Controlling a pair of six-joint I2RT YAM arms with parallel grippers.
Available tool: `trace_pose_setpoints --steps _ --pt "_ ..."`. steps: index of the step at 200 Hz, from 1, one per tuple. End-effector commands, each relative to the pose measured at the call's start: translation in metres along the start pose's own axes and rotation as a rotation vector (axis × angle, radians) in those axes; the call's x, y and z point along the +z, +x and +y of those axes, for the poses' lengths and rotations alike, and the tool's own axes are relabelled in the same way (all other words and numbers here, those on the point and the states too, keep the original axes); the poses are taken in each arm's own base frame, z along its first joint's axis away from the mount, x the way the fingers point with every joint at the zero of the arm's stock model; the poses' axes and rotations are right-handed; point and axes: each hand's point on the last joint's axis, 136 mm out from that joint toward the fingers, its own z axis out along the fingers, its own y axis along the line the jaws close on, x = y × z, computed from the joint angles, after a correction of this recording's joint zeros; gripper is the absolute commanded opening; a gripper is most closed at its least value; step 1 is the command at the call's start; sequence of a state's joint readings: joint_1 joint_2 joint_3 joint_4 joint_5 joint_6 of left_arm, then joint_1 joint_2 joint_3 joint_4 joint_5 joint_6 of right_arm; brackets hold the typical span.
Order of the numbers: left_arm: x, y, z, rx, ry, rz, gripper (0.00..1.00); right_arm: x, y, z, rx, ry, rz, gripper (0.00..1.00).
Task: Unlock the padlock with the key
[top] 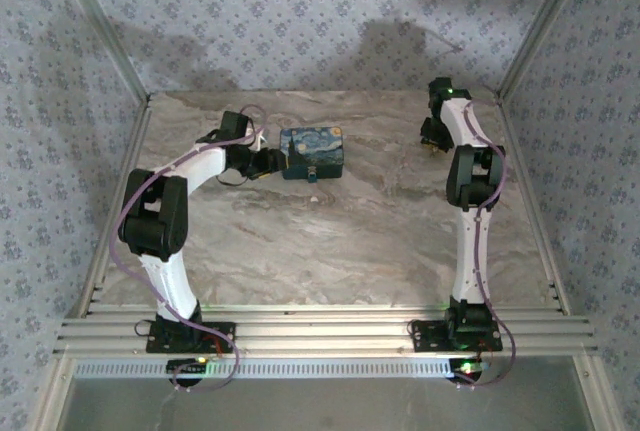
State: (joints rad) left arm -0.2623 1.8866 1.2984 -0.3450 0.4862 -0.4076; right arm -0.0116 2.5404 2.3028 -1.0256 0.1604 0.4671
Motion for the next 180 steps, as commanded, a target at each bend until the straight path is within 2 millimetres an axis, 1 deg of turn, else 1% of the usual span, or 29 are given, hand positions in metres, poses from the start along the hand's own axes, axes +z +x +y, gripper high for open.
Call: trace_pose_setpoints --steps 1,37,64,77,93,107,121,154,180 --pt "0.002 0.008 -0.005 0.012 0.018 0.039 0.54 0.009 0.014 -0.008 -0.016 0.020 0.072 0.26" --pt "-0.003 0.009 -0.011 0.022 0.023 0.035 0.54 -0.004 0.025 -0.007 -0.029 0.007 0.076 0.14" --pt "-0.009 0.013 -0.016 0.026 0.037 0.033 0.54 -0.018 0.042 0.001 -0.088 -0.025 0.086 0.09" --pt "-0.012 0.017 -0.018 0.027 0.046 0.035 0.54 -0.026 0.052 0.010 -0.128 -0.059 0.093 0.07" --pt "-0.018 0.021 -0.020 0.019 0.054 0.031 0.54 -0.036 0.063 0.024 -0.186 -0.111 0.106 0.01" --pt "-0.023 0.025 -0.022 0.011 0.059 0.025 0.54 -0.049 0.074 0.038 -0.253 -0.154 0.106 0.00" --pt "-0.031 0.031 -0.024 0.007 0.066 0.018 0.54 -0.067 0.085 0.055 -0.345 -0.190 0.081 0.00" --pt "-0.052 0.044 -0.030 0.004 0.081 -0.009 0.54 -0.121 0.118 0.100 -0.556 -0.357 0.007 0.00" --pt "-0.076 0.051 -0.036 0.010 0.092 -0.053 0.54 -0.168 0.146 0.129 -0.637 -0.532 -0.060 0.00"
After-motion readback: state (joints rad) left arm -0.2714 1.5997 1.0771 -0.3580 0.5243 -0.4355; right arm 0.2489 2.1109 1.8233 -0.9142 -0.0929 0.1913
